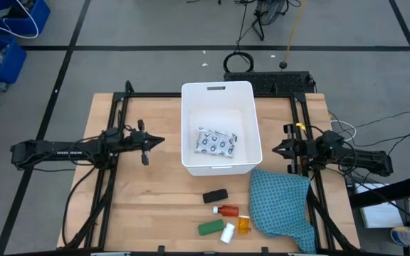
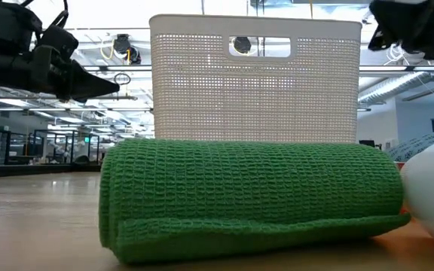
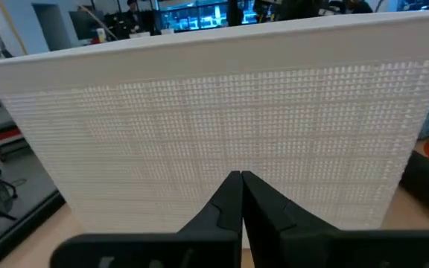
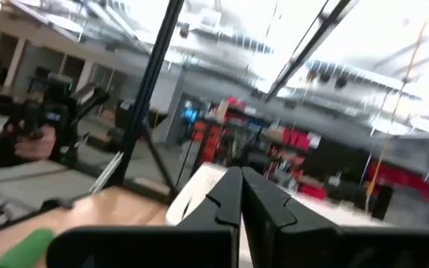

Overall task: Pick & place medical supplies in basket/bin
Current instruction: Put the orange pill bottle into the white bin

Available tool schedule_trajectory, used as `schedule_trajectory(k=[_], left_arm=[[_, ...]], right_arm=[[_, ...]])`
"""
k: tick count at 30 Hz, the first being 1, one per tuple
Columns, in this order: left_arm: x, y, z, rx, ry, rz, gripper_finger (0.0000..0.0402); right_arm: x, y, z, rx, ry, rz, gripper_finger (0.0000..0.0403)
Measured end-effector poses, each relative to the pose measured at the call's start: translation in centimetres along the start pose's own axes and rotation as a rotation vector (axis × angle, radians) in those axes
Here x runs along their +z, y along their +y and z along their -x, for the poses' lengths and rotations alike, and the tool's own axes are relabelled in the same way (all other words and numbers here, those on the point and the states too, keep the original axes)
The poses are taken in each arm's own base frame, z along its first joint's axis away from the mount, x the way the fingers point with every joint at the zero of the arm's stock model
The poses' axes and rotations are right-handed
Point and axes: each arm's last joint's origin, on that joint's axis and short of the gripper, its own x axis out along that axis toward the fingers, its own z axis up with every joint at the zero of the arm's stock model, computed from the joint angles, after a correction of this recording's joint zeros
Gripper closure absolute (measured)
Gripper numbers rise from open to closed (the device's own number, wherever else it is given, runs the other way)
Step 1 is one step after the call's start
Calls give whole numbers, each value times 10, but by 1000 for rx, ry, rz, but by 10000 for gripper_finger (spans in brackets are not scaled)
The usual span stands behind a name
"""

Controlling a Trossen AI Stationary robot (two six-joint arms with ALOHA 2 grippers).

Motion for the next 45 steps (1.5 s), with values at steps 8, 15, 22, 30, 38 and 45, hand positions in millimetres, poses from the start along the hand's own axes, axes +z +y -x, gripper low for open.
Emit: schedule_trajectory(k=[8, 15, 22, 30, 38, 45], left_arm=[[0, 1, 0, 40, 4, -3, 359], [0, 1, 0, 41, 7, -2, 358], [-1, 1, 0, 41, 14, -1, 357], [-1, 1, 0, 40, 15, 4, 357], [-1, 1, 0, 41, 11, 35, 357], [-1, 1, 0, 40, 12, 73, 357]], right_arm=[[14, -4, -7, 50, 5, 37, 403], [66, -17, -46, 178, 119, -21, 403], [87, -7, -114, 270, 489, -77, 403], [86, 57, -171, 370, 804, 111, 403], [78, 109, -192, 280, 912, -67, 396], [75, 163, -180, 479, 902, 194, 367]])
